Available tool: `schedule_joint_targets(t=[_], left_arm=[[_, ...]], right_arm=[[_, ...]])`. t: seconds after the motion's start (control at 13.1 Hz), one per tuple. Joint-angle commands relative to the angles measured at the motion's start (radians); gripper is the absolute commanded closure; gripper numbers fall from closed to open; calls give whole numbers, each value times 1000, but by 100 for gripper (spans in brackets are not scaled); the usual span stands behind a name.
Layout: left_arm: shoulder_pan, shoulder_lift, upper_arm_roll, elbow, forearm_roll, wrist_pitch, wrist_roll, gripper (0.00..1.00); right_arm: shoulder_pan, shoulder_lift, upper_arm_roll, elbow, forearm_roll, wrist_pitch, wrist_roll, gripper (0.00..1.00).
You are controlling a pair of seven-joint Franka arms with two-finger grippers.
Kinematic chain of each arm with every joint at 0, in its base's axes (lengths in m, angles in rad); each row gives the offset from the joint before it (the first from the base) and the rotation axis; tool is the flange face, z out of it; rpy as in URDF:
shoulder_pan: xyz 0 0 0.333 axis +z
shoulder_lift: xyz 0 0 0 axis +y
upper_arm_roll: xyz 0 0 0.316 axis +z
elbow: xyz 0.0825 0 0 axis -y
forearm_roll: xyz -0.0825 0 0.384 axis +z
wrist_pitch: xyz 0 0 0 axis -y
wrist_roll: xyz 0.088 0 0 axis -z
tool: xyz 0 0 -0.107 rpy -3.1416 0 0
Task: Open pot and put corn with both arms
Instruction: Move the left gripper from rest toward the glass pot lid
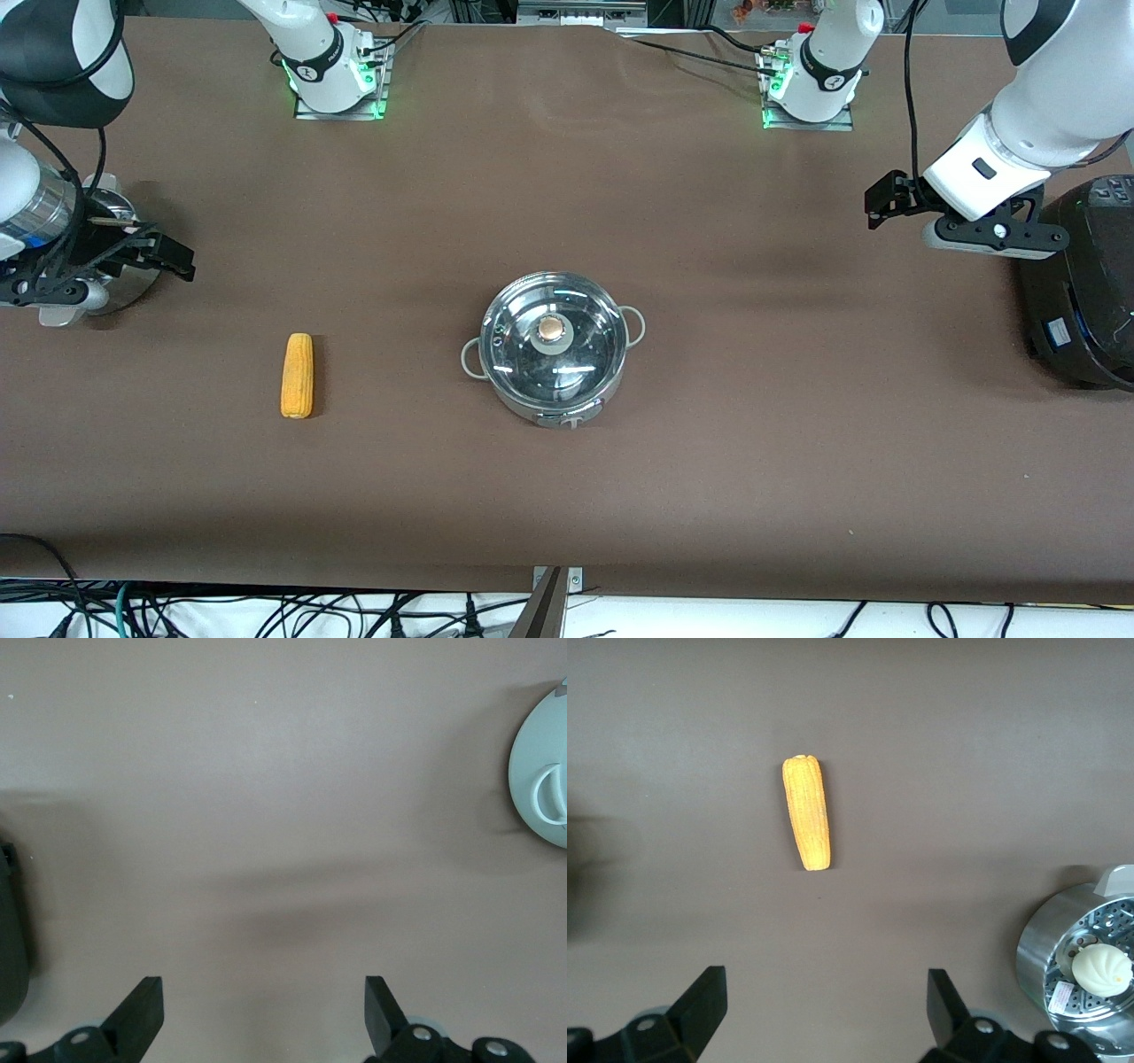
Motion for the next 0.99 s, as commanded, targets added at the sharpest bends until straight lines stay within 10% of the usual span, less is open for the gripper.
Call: schedule_joint_targets(t=[0.0, 0.53, 0.91], left_arm=[[-2, -5, 1, 14, -9, -17, 16, 0], [-13, 6, -1, 18, -22, -17, 8, 0], [-158, 184, -8, 223, -21, -17, -16, 0]], right_arm=[[-2, -1, 5, 16, 10, -14, -11, 0], [-2, -1, 5, 16, 10, -14, -13, 0], [-4, -1, 5, 16, 10, -14, -13, 0]])
